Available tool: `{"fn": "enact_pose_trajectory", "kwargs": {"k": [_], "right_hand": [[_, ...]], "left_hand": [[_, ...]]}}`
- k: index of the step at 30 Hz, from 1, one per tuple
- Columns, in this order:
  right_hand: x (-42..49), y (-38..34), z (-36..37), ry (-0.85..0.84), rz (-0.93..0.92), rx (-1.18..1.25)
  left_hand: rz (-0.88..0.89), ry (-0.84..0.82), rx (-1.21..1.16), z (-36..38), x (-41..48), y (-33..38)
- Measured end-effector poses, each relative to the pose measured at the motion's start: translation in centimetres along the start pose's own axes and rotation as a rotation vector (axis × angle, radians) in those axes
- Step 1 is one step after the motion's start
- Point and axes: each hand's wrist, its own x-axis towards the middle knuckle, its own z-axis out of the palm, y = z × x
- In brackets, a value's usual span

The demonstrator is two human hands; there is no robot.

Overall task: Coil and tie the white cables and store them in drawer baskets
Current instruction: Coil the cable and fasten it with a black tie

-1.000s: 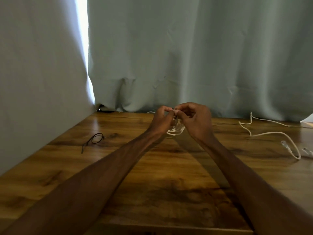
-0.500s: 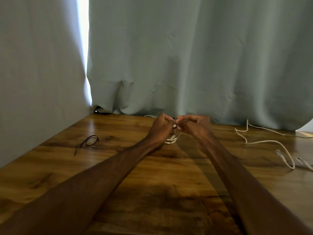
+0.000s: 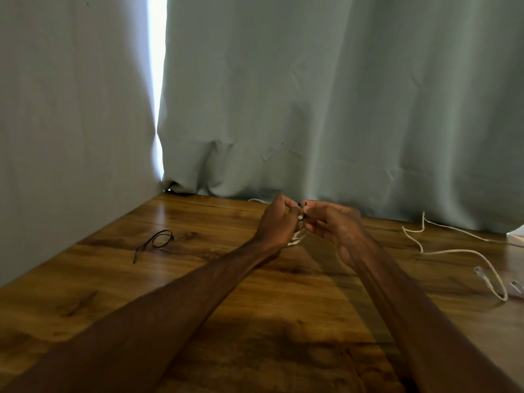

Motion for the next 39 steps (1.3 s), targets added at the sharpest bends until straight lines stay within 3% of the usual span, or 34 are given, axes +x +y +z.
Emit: {"fn": "enact_pose_trajectory", "kwargs": {"k": [4, 17, 39], "right_hand": [[0.17, -0.28, -0.15, 0.056, 0.024, 0.042], [-0.27, -0.17, -0.01, 0.042, -0.156, -0.148], [-0.45, -0.57, -0.17, 0.041, -0.090, -0.115]], "left_hand": [[0.034, 0.000, 0.049, 0.03, -0.19, 0.13], [0.086, 0.001, 0.185, -0.12, -0.19, 0.01], [0.132, -0.042, 0.147, -0.30, -0.48, 0.37]]}}
